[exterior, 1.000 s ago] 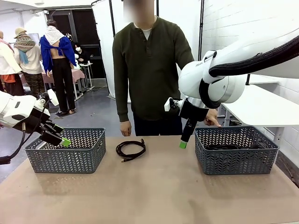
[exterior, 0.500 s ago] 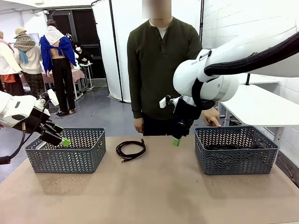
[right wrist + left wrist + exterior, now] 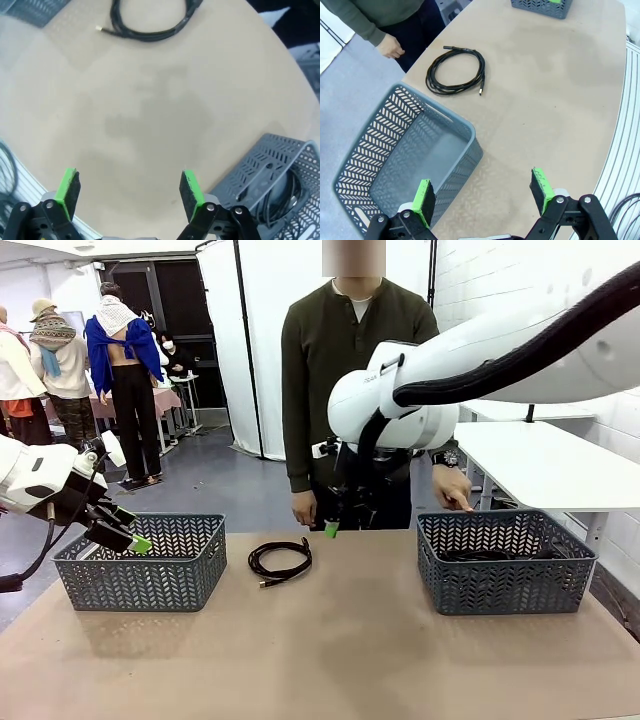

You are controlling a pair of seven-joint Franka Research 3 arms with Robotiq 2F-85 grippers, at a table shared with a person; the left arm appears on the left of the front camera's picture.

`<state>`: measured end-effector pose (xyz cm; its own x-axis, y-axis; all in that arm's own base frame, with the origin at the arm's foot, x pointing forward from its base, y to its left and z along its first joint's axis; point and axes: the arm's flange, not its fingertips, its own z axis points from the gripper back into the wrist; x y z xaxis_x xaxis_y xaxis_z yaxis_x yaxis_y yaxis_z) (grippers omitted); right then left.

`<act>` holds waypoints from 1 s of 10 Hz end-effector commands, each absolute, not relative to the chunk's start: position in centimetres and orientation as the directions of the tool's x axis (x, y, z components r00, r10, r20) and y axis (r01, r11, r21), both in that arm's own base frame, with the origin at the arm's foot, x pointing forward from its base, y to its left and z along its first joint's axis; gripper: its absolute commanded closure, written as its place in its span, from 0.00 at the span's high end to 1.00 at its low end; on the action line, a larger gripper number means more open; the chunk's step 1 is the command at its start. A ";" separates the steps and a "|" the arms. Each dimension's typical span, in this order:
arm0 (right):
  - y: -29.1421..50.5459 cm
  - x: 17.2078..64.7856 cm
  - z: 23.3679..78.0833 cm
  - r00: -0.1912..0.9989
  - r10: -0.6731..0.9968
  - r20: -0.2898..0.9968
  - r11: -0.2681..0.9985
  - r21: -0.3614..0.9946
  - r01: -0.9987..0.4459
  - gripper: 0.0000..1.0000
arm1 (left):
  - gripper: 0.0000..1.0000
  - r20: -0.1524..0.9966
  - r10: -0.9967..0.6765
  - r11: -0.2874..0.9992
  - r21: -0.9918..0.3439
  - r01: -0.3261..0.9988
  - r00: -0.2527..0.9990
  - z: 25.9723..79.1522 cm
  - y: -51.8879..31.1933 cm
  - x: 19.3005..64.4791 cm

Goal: Organize the cables according to human instructions.
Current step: Pick up a bundle of cables and place it in the basket indicated by the human.

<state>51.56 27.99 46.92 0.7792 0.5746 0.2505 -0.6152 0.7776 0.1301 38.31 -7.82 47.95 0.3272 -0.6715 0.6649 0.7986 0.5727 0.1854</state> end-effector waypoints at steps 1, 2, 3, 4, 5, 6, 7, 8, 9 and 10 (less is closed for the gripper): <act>30.0 53.9 46.4 0.845 0.473 0.252 0.846 0.140 -0.515 1.00 | 1.00 0.669 -0.670 0.566 0.181 0.804 0.321 47.7 -7.6 38.6; 30.5 55.0 46.0 0.877 0.409 0.252 0.875 0.164 -0.455 1.00 | 1.00 0.669 -0.670 0.566 0.181 0.804 0.321 47.7 -7.6 38.6; 31.1 56.0 45.6 0.892 0.363 0.268 0.891 0.180 -0.417 1.00 | 1.00 0.669 -0.670 0.566 0.181 0.804 0.321 47.7 -7.6 38.6; 31.7 57.1 45.3 0.902 0.332 0.276 0.904 0.181 -0.388 1.00 | 1.00 0.669 -0.670 0.566 0.181 0.804 0.321 47.7 -7.6 38.6; 32.3 58.0 45.0 0.911 0.305 0.277 0.919 0.167 -0.358 1.00 | 1.00 0.669 -0.670 0.566 0.181 0.804 0.321 47.7 -7.6 38.6; 32.7 58.9 44.6 0.917 0.291 0.272 0.928 0.152 -0.340 1.00 | 1.00 0.669 -0.670 0.566 0.181 0.804 0.321 47.7 -7.6 38.6; 33.0 59.4 44.1 0.923 0.283 0.261 0.932 0.152 -0.329 1.00 | 1.00 0.669 -0.670 0.566 0.181 0.804 0.321 47.7 -7.6 38.6; 33.1 59.9 43.6 0.930 0.273 0.245 0.939 0.145 -0.314 1.00 | 1.00 0.669 -0.670 0.566 0.181 0.804 0.321 47.7 -7.6 38.6; 33.2 60.0 43.4 0.932 0.273 0.237 0.940 0.143 -0.311 1.00 | 1.00 0.669 -0.670 0.566 0.181 0.804 0.321 47.7 -7.6 38.6; 32.4 59.1 43.8 0.919 0.295 0.263 0.922 0.175 -0.346 1.00 | 1.00 0.669 -0.670 0.566 0.181 0.804 0.321 47.7 -7.6 38.6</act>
